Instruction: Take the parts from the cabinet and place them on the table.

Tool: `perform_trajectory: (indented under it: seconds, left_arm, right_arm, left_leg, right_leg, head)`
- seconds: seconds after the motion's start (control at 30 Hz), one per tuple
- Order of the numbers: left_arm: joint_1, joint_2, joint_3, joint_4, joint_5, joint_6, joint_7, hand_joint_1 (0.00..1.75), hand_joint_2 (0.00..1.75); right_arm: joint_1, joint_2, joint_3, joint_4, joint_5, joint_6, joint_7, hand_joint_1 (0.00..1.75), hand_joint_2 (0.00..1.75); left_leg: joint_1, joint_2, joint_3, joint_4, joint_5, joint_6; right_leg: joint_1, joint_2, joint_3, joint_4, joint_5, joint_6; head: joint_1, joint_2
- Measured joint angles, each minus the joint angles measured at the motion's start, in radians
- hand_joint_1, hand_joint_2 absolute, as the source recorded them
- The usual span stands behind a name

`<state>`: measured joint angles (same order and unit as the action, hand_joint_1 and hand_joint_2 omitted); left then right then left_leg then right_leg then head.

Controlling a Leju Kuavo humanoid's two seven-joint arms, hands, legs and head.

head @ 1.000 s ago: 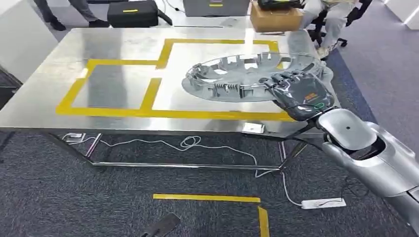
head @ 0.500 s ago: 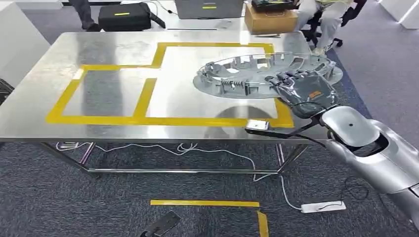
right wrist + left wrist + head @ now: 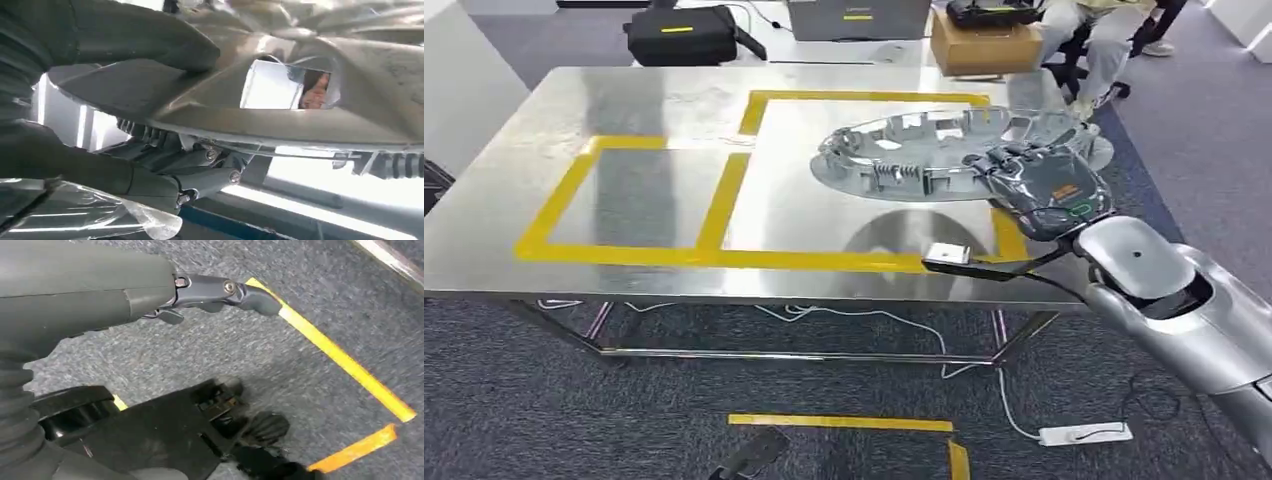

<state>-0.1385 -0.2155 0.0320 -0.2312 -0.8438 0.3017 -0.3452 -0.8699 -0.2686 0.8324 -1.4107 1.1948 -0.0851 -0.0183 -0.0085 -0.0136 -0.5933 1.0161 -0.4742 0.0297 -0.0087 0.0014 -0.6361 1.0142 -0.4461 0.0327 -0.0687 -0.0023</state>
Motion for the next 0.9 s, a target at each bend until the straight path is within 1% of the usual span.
perform_trajectory:
  seconds: [0.03,0.07,0.1,0.13,0.17,0.2,0.23,0.27,0.3,0.33,0.4,0.43,0.47,0.5,0.53,0.6,0.7,0.8,0.87,0.9]
  left_arm:
    - [0.000,0.000,0.000,0.000,0.000,0.000,0.000,0.00,1.75]
    - [-0.002,0.001,0.000,0.000,0.000,0.001,0.000,0.00,1.75]
    - [-0.001,0.000,0.000,0.000,0.000,0.002,-0.001,0.00,1.75]
    - [-0.003,0.002,0.000,0.000,0.000,0.002,-0.001,0.00,1.75]
    - [-0.003,0.002,0.000,0.000,0.000,0.002,-0.001,0.00,1.75]
    - [-0.001,0.003,0.000,0.000,0.000,0.002,-0.001,0.00,1.75]
    - [0.001,0.002,0.000,0.000,-0.001,0.002,-0.001,0.00,1.75]
    - [0.003,0.002,0.000,0.000,-0.002,0.002,-0.001,0.00,1.75]
    - [0.003,0.003,0.000,0.000,-0.002,0.002,0.000,0.00,1.75]
    - [0.002,0.003,0.000,0.000,-0.001,0.002,-0.001,0.00,1.75]
    - [0.002,0.004,0.000,0.000,-0.001,0.002,0.000,0.00,1.75]
    - [0.001,0.004,0.000,0.000,-0.001,0.002,0.000,0.00,1.75]
    - [0.000,0.003,0.000,0.000,-0.001,0.002,0.000,0.00,1.75]
    - [-0.001,0.004,0.000,0.000,-0.002,0.002,0.000,0.00,1.75]
    - [0.000,0.003,0.001,0.000,-0.001,0.004,-0.001,0.00,1.75]
    - [0.001,0.003,0.001,0.000,-0.002,0.006,-0.003,0.00,1.75]
    - [-0.001,0.002,0.001,0.000,-0.003,0.006,-0.003,0.00,1.75]
    - [-0.002,0.001,0.001,0.000,-0.006,0.006,-0.008,0.00,1.75]
    - [-0.003,0.001,0.001,0.000,-0.006,0.006,-0.008,0.00,1.75]
    - [-0.004,0.001,0.001,0.000,-0.006,0.006,-0.009,0.00,1.75]
  right_arm:
    - [0.000,0.000,0.000,0.000,0.000,0.000,0.000,1.75,1.75]
    - [0.000,-0.001,-0.001,0.000,0.000,0.000,0.000,1.75,1.75]
    - [0.002,-0.001,-0.002,0.001,0.000,0.001,0.001,1.75,1.75]
    - [0.002,-0.001,-0.001,0.001,0.000,0.001,0.001,1.75,1.75]
    - [0.003,-0.001,-0.001,0.001,0.000,0.001,0.001,1.75,1.75]
    - [0.005,-0.001,-0.001,0.002,0.001,0.001,0.002,1.75,1.75]
    - [0.006,-0.001,-0.001,0.003,0.001,0.001,0.002,1.75,1.75]
    - [0.007,-0.001,-0.001,0.003,0.001,0.001,0.002,1.75,1.75]
    - [0.009,-0.001,-0.001,0.003,0.001,0.001,0.002,1.75,1.75]
    - [0.010,-0.001,-0.001,0.003,0.001,0.001,0.001,1.75,1.75]
    - [0.009,-0.001,-0.001,0.003,0.001,0.001,0.000,1.75,1.75]
    - [0.008,-0.001,-0.001,0.003,0.001,0.001,0.000,1.75,1.75]
    - [0.005,-0.001,-0.001,0.003,0.001,0.000,0.000,1.75,1.75]
    - [0.002,-0.001,-0.002,0.002,0.002,-0.001,0.001,1.75,1.75]
    - [0.002,-0.001,-0.002,0.002,0.002,-0.001,0.002,1.75,1.75]
    - [0.003,-0.001,-0.002,0.002,0.002,0.000,0.002,1.75,1.75]
    - [0.011,0.004,0.002,0.003,0.006,-0.003,0.000,1.75,1.75]
    - [0.027,0.023,0.011,0.004,0.023,-0.014,0.006,1.75,1.75]
    - [0.035,0.036,0.016,0.006,0.026,-0.014,0.008,1.75,1.75]
    - [0.039,0.042,0.020,0.009,0.026,-0.014,0.008,1.75,1.75]
  left_leg:
    - [0.000,0.001,0.002,-0.001,-0.002,-0.003]
    - [-0.005,0.000,0.009,0.002,-0.010,-0.010]
    - [-0.003,0.003,-0.003,0.020,-0.027,-0.017]
    - [0.000,0.004,-0.028,0.075,-0.056,-0.023]
    - [0.004,0.004,-0.070,0.165,-0.093,-0.028]
    - [0.006,0.005,-0.112,0.244,-0.119,-0.031]
    - [0.008,0.006,-0.151,0.311,-0.136,-0.033]
    - [0.009,0.006,-0.172,0.336,-0.129,-0.034]
    - [0.009,0.006,-0.168,0.314,-0.093,-0.033]
    - [0.009,0.006,-0.145,0.244,-0.034,-0.030]
    - [0.009,0.006,-0.075,0.061,0.077,-0.020]
    - [0.003,0.005,-0.061,0.049,0.061,-0.016]
    - [0.002,0.005,-0.056,0.028,0.061,-0.011]
    - [0.003,0.005,-0.043,0.007,0.041,-0.010]
    - [0.006,0.005,-0.045,0.006,0.043,-0.015]
    - [0.003,0.001,-0.046,0.005,0.042,-0.013]
    - [0.003,0.000,-0.046,0.005,0.040,-0.009]
    - [0.002,-0.001,-0.046,0.005,0.039,-0.005]
    - [0.001,-0.001,-0.046,0.006,0.039,-0.004]
    - [0.000,-0.001,-0.046,0.006,0.039,-0.004]
  right_leg:
    - [-0.001,0.001,0.000,-0.001,-0.003,-0.005]
    - [-0.009,-0.001,0.009,-0.009,-0.003,-0.010]
    - [-0.011,-0.001,0.018,-0.013,-0.007,-0.016]
    - [-0.012,-0.002,0.023,-0.013,-0.009,-0.021]
    - [-0.012,-0.001,0.027,-0.013,-0.012,-0.024]
    - [-0.012,-0.001,0.030,-0.013,-0.015,-0.025]
    - [-0.012,0.000,0.033,-0.012,-0.018,-0.026]
    - [-0.012,0.002,0.036,-0.011,-0.021,-0.025]
    - [-0.012,0.004,0.043,-0.011,-0.026,-0.025]
    - [-0.012,0.005,0.052,-0.010,-0.032,-0.022]
    - [-0.012,0.006,0.071,-0.011,-0.044,-0.016]
    - [-0.009,0.007,0.071,-0.013,-0.047,-0.010]
    - [-0.008,0.009,0.069,-0.009,-0.048,-0.005]
    - [-0.007,0.008,0.063,-0.009,-0.049,-0.001]
    - [-0.006,0.008,0.059,-0.004,-0.049,-0.009]
    - [-0.007,0.004,0.063,-0.011,-0.049,-0.009]
    - [-0.008,0.003,0.069,-0.020,-0.048,-0.007]
    - [-0.008,0.001,0.071,-0.024,-0.047,-0.005]
    - [-0.010,0.001,0.071,-0.025,-0.045,0.000]
    - [-0.010,0.001,0.071,-0.026,-0.045,0.004]
  head:
    - [0.001,0.000]
    - [0.001,0.000]
    - [-0.001,0.000]
    - [-0.010,0.000]
    - [-0.009,0.000]
    - [-0.009,0.000]
    - [-0.009,0.000]
    - [-0.010,0.000]
    - [-0.009,0.000]
    - [-0.009,0.000]
    - [-0.009,0.000]
    - [-0.007,0.000]
    - [-0.009,0.000]
    - [-0.008,0.000]
    - [-0.007,0.000]
    - [-0.008,0.000]
    - [-0.007,0.000]
    - [-0.007,0.000]
    - [-0.008,0.000]
    - [-0.008,0.000]
